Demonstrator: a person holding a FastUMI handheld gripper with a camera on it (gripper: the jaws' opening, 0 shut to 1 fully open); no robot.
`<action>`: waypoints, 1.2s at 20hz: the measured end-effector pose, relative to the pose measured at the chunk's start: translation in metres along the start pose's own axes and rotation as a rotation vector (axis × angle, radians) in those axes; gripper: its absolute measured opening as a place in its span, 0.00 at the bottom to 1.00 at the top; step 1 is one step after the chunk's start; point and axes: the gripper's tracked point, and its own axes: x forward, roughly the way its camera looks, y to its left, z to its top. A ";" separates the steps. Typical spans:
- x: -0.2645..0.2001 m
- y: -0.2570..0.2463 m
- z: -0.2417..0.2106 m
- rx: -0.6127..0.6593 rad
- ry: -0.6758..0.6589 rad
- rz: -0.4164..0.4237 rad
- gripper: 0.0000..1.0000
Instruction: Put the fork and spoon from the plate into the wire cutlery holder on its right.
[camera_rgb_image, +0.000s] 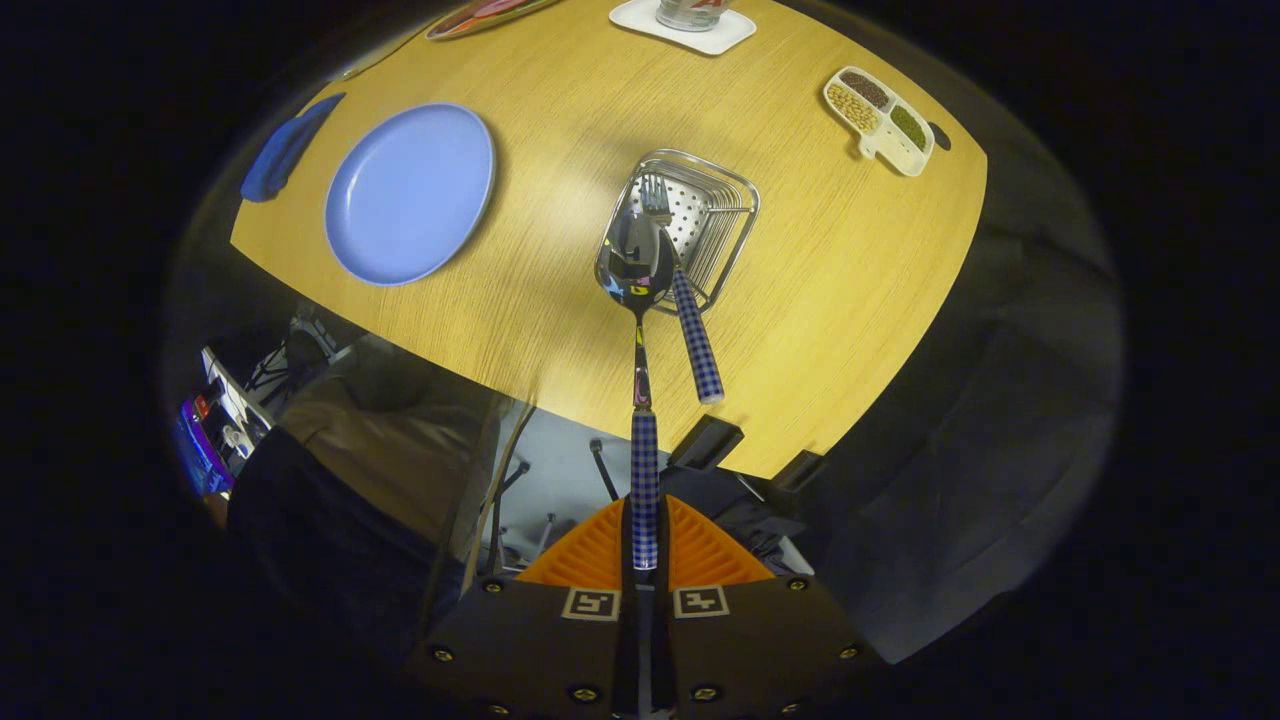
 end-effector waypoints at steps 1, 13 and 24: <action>0.000 -0.001 0.003 0.008 0.005 0.005 0.05; 0.003 -0.007 0.023 0.025 0.117 0.015 0.05; 0.012 -0.007 0.066 0.013 0.234 -0.024 0.05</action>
